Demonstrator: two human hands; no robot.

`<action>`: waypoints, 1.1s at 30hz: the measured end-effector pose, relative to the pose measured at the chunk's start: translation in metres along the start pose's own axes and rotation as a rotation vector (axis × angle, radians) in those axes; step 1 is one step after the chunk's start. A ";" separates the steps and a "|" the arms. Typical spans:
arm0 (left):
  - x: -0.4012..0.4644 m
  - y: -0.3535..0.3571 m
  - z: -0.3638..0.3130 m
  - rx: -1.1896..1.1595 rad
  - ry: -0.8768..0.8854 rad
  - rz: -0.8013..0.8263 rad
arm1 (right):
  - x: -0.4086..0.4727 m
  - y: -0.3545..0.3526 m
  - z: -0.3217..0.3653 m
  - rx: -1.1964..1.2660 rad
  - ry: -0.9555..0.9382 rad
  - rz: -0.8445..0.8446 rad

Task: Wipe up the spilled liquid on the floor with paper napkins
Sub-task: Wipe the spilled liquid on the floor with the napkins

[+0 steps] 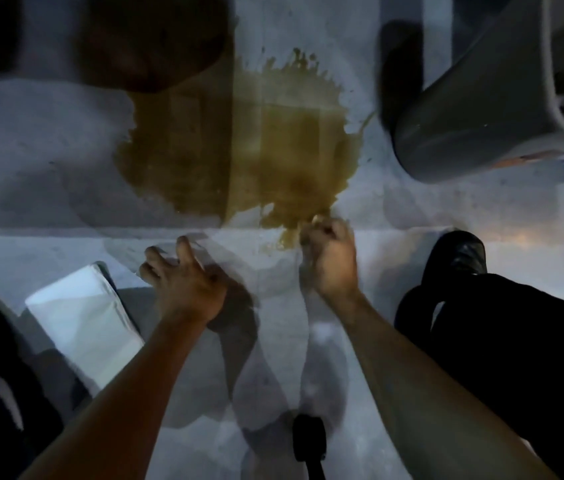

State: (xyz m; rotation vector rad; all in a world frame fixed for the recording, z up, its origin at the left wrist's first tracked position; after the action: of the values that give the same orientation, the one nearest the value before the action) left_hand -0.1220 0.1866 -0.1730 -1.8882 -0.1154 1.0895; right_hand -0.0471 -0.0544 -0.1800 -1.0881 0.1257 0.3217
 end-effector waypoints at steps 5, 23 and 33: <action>-0.001 0.006 -0.006 0.030 -0.003 0.057 | 0.078 -0.044 0.002 0.074 0.008 -0.180; 0.008 0.006 -0.009 0.262 0.010 0.093 | 0.087 -0.029 0.025 0.042 -0.021 -0.060; 0.018 0.013 -0.014 0.321 -0.004 0.115 | 0.079 -0.010 0.013 -0.088 -0.201 0.019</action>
State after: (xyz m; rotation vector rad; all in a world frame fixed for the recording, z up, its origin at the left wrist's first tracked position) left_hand -0.1052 0.1791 -0.1917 -1.6197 0.1596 1.1157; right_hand 0.0297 -0.0318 -0.1859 -1.1350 -0.0576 0.4556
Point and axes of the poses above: each hand's wrist, its own x-axis towards the middle knuckle, its own y-axis out of the palm, z = x × y, the point moved 5 cm from there along x, towards the middle knuckle, and after that the axes turned 2 degrees about x, right-handed, at the moved point
